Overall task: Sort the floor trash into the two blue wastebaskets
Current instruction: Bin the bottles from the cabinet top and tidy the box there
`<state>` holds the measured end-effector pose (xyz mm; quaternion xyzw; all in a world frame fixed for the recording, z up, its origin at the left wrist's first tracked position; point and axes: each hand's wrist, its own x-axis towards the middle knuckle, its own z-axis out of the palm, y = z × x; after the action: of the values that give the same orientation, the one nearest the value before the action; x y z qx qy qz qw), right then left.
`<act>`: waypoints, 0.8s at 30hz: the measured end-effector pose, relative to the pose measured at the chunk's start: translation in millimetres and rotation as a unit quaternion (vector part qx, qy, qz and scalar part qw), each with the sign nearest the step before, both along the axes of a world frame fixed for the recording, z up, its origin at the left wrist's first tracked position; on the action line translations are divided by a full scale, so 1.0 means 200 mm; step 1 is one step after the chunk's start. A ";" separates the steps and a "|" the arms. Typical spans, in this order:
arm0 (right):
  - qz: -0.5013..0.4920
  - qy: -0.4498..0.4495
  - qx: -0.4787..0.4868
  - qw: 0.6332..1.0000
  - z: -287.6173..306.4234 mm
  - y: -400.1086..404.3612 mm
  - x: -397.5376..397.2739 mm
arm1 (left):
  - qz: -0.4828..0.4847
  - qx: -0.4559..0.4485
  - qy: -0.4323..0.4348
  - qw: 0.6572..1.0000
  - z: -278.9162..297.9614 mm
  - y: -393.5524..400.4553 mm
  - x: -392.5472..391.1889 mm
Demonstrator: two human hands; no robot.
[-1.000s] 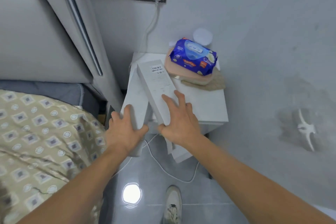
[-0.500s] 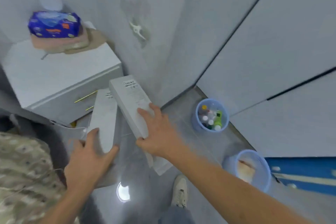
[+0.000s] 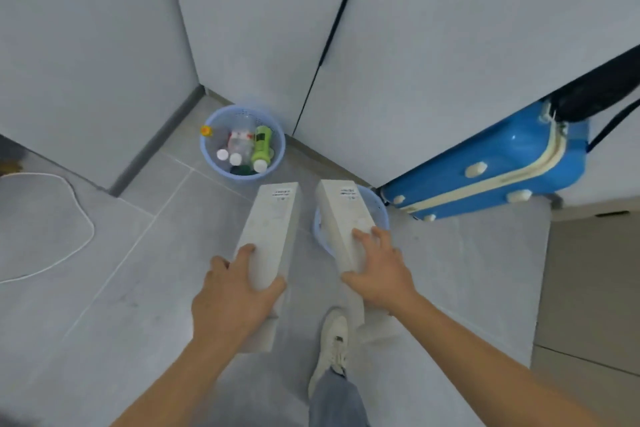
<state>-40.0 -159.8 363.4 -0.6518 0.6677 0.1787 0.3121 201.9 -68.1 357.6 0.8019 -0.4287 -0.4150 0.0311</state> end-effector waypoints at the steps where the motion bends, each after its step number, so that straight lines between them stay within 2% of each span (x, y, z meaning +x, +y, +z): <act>1: -0.009 0.007 0.014 1.000 -0.06 -0.06 -0.12 | -0.016 0.003 0.002 1.000 -0.05 -0.07 -0.12; 5: 0.012 0.046 0.078 0.996 -0.35 -0.31 -0.47 | -0.066 0.029 0.010 0.997 -0.28 -0.32 -0.56; 9: 0.055 0.070 0.122 0.989 -0.62 -0.48 -0.64 | -0.099 0.076 -0.013 0.992 -0.54 -0.51 -0.81; 17: 0.091 0.081 0.105 0.987 -1.00 -0.54 -0.65 | -0.130 0.097 -0.095 0.982 -0.89 -0.79 -1.08; 24: 0.141 0.052 0.036 0.988 -1.19 -0.54 -0.63 | -0.157 0.103 -0.134 0.973 -1.10 -0.83 -1.22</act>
<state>-166.4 -268.0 125.2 -0.7175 0.5777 0.2783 0.2722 -42.5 -233.8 138.3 0.7721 -0.5043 -0.3451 -0.1746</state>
